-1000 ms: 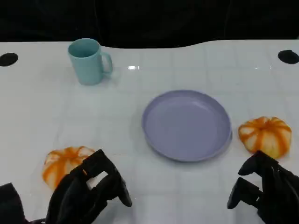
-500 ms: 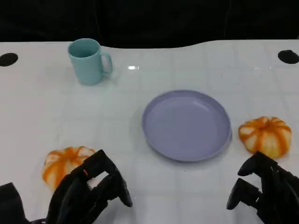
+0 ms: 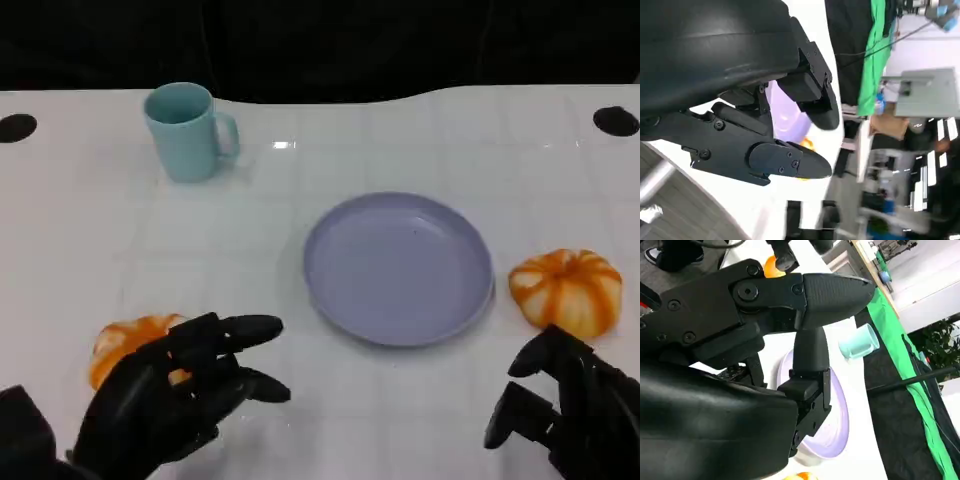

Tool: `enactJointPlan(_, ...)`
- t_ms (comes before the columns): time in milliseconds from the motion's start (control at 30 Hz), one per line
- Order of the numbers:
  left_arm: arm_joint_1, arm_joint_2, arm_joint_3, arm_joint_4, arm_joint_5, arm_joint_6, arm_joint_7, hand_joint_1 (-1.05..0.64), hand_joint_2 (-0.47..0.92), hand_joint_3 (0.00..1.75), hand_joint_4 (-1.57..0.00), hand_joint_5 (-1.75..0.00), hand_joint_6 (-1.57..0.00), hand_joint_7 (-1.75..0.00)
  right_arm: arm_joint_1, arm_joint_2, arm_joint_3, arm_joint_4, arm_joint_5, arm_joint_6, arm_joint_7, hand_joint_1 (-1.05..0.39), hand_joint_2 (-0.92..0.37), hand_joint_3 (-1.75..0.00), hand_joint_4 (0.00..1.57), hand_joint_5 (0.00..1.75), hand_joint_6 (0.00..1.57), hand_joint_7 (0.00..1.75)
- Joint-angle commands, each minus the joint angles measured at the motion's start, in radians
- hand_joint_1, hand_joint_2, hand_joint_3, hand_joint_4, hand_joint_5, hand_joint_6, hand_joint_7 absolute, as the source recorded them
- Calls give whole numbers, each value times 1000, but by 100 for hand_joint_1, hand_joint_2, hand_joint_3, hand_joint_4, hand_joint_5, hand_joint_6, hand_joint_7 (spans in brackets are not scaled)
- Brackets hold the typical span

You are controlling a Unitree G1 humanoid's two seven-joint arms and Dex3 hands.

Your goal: Grasp the bread from the table and place it into the plate.

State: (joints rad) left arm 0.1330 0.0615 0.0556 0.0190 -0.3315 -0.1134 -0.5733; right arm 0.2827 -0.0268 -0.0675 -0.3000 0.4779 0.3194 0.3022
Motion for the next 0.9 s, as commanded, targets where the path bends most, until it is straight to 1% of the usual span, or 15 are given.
enactJointPlan(33,-5,31,-2,-18,28,-25,16,-66,92,18,-54,-74,-64,-5,1,-5,-4,-7,7,-10,4,-52,-92,-44,64,175,46,168)
enactJointPlan(100,-5,32,-3,-18,28,-26,17,-66,92,18,-54,-73,-64,-4,1,-5,-4,-7,7,-10,4,-52,-92,-44,64,175,46,168)
enactJointPlan(133,-6,65,0,-51,92,-49,39,-66,92,18,-54,-73,-64,-4,5,-5,-3,-13,6,-6,1,-52,-92,-44,64,175,46,169)
enactJointPlan(167,-4,91,3,-86,154,-63,67,-64,92,14,-46,-65,-58,-2,8,-6,-3,-18,6,-3,-1,-52,-92,-44,64,175,46,168)
enactJointPlan(233,-1,126,3,-131,242,-85,103,-62,92,10,-43,-55,-55,0,11,-6,-2,-25,6,0,-5,-52,-92,-44,63,175,46,167)
enactJointPlan(300,6,155,-2,-171,304,-84,131,-60,92,8,-40,-48,-51,0,12,-5,-2,-26,5,-2,-5,-52,-92,-44,63,175,46,167)
enactJointPlan(333,9,166,-6,-187,326,-80,143,-59,92,7,-39,-42,-48,0,12,-5,-1,-25,5,-4,-4,-52,-92,-43,63,175,46,166)
enactJointPlan(500,13,220,-14,-238,433,-85,181,-57,92,5,-35,-29,-41,0,13,-4,1,-29,5,-1,-7,-53,-92,-44,63,175,46,165)
enactJointPlan(633,3,299,-16,-266,564,-119,202,-58,92,5,-30,-22,-34,0,15,-3,4,-34,6,0,-8,-52,-92,-45,63,175,45,165)
enactJointPlan(733,2,370,-23,-321,676,-71,182,-62,92,7,-19,-15,-23,0,13,-4,4,-28,1,-5,-6,-53,-92,-45,63,175,46,166)
enactJointPlan(800,2,390,-28,-345,714,-48,181,-63,92,6,-14,-13,-19,0,13,-5,4,-28,1,-5,-6,-53,-92,-45,64,175,46,166)
enactJointPlan(867,4,397,-34,-354,722,-35,184,-63,92,5,-13,-12,-18,0,13,-5,4,-29,1,-5,-6,-53,-92,-45,64,175,46,166)
enactJointPlan(900,4,411,-38,-374,758,-21,183,-63,92,5,-13,-12,-18,0,13,-6,4,-30,0,-3,-8,-53,-92,-45,64,175,46,166)
